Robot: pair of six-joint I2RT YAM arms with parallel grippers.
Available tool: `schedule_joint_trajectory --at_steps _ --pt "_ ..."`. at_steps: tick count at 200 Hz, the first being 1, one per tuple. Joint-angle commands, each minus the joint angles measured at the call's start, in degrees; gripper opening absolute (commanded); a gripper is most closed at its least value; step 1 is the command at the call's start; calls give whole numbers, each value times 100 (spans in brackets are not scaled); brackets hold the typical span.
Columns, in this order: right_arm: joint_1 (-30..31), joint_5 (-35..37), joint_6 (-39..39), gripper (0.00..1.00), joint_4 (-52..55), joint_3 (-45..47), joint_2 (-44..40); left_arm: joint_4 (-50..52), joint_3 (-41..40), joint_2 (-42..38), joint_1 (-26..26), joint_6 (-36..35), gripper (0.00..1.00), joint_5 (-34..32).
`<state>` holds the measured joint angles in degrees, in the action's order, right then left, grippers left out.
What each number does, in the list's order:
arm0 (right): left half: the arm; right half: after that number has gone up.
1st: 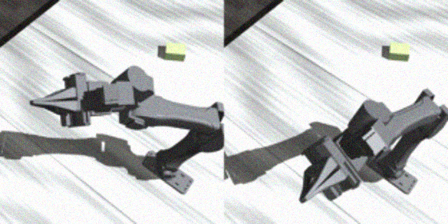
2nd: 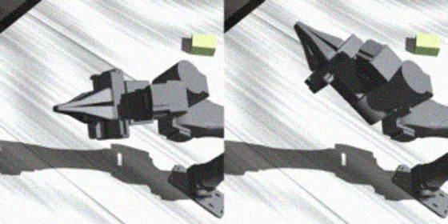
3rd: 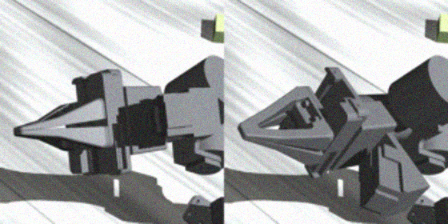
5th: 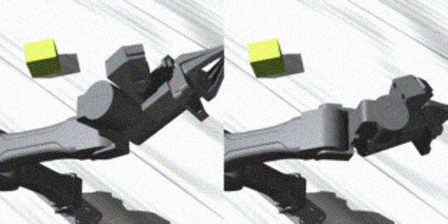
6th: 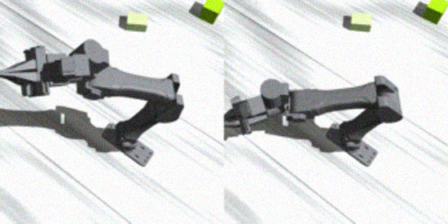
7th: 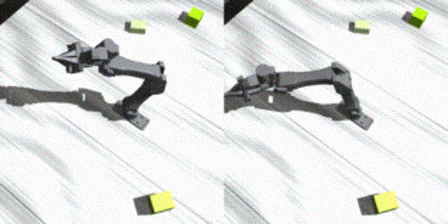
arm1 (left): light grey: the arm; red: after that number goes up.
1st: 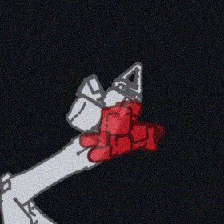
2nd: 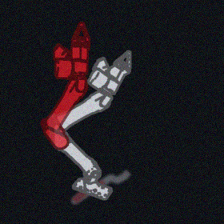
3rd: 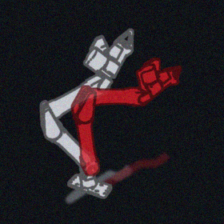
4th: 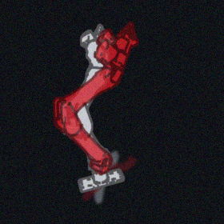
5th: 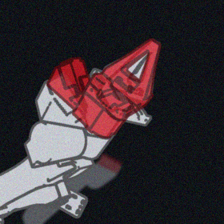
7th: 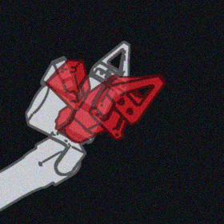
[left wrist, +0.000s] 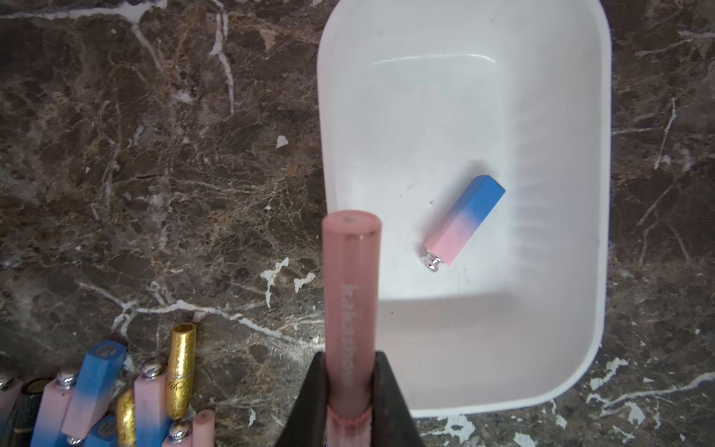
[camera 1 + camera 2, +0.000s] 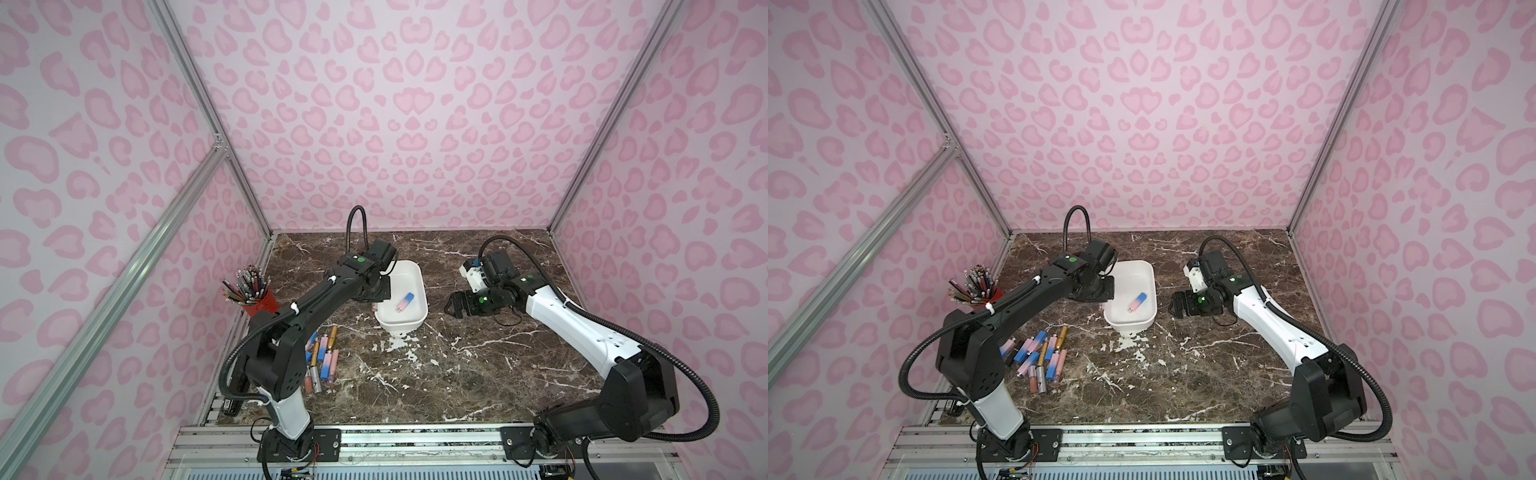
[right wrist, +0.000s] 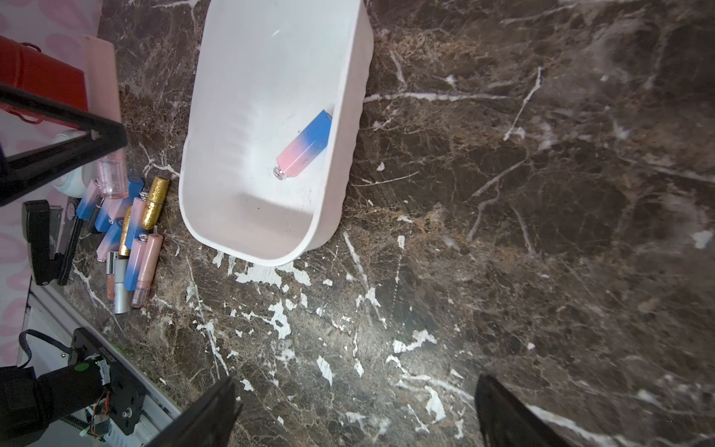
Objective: Put the lipstick into the storage box
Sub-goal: Place the lipstick in the storage box.
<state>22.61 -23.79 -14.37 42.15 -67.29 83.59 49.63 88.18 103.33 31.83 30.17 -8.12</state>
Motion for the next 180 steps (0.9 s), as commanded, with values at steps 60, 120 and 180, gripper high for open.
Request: schedule_joint_trajectory --at_steps 60,120,180 --pt "-222 129 134 99 304 -252 178 -545 1058 1436 -6 -152 3 768" --pt "-336 120 136 99 329 -447 433 -488 1465 2083 -19 -239 4 918" --pt "-380 17 198 99 341 -697 794 -456 1508 2290 -262 -275 4 918"
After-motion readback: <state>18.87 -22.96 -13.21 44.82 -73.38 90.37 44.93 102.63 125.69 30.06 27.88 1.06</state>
